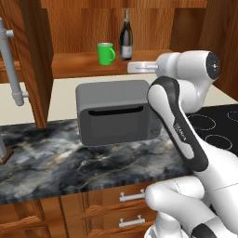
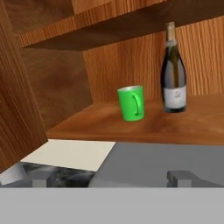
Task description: Open the cabinet directly in front. Then move the wine and the mug to the dining counter with the jar on it.
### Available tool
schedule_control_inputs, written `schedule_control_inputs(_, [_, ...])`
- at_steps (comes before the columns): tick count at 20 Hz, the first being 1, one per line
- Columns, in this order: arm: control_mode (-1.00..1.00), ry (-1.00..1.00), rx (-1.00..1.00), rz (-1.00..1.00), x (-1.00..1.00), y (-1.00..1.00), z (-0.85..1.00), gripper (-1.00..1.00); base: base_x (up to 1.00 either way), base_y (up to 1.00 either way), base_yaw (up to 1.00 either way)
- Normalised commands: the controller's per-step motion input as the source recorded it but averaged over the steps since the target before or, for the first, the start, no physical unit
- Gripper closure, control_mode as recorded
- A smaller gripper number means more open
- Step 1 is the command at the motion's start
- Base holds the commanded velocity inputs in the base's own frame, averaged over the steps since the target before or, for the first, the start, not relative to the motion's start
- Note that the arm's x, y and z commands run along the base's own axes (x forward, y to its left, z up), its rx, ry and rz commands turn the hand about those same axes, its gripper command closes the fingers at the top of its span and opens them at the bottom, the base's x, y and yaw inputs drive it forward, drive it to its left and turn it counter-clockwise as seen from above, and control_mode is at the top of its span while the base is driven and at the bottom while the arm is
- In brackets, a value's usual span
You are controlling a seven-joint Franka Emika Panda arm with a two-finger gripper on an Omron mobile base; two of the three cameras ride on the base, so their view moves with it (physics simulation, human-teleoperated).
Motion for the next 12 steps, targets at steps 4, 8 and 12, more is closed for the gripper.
schedule_control_inputs(4, [-1.00,0.09,0.03,0.00,0.29,-0.37,0.03,-1.00,0.00,0.00,0.00])
schedule_control_inputs(8, [-1.00,0.03,0.00,0.00,0.40,-0.03,0.00,-1.00,0.00,0.00,0.00])
schedule_control_inputs(12, [-1.00,0.00,-0.01,0.00,0.46,0.02,0.00,-1.00,0.00,0.00,0.00])
